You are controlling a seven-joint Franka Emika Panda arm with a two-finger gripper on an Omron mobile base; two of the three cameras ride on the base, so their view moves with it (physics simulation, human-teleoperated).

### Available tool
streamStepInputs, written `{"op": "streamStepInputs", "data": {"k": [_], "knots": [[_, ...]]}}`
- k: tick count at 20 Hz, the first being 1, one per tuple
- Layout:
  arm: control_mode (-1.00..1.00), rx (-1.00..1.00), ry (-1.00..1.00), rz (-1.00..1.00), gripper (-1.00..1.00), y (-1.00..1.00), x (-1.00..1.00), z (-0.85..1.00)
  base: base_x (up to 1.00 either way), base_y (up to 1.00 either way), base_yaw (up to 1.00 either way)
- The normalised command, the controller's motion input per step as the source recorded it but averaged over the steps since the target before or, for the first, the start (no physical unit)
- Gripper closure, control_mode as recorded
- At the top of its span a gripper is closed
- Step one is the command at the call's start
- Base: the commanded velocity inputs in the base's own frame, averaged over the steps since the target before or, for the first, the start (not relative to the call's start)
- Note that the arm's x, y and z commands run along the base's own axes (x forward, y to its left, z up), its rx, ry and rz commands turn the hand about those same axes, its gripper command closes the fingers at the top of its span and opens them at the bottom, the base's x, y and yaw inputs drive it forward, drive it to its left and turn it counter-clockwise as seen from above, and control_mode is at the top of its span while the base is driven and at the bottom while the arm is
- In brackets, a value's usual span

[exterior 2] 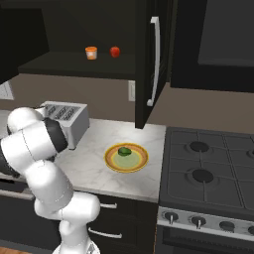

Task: Pick the avocado and bread from the counter and place them on the plate. Then pick the jam from the cabinet and place it next to the plate. Lastly close the cabinet door.

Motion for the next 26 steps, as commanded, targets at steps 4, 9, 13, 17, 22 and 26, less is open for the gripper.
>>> {"op": "streamStepInputs", "data": {"k": [4,9,13,17,22,26], "knots": [[-1.0,0.0,-0.07,-0.05,1.0,-0.61,-0.76,0.58,0.0,0.0,0.0],[-1.0,0.0,-0.03,-0.07,1.0,-0.61,-0.72,0.6,0.0,0.0,0.0],[-1.0,0.0,-0.01,-0.03,1.0,-0.61,-0.36,0.44,0.0,0.0,0.0],[-1.0,0.0,-0.01,-0.03,1.0,-0.61,-0.11,0.36,0.0,0.0,0.0],[-1.0,0.0,0.0,-0.03,1.0,-0.64,0.0,0.3,0.0,0.0,0.0],[-1.0,0.0,0.0,-0.04,1.0,-0.62,0.07,0.16,0.0,0.0,0.0]]}}
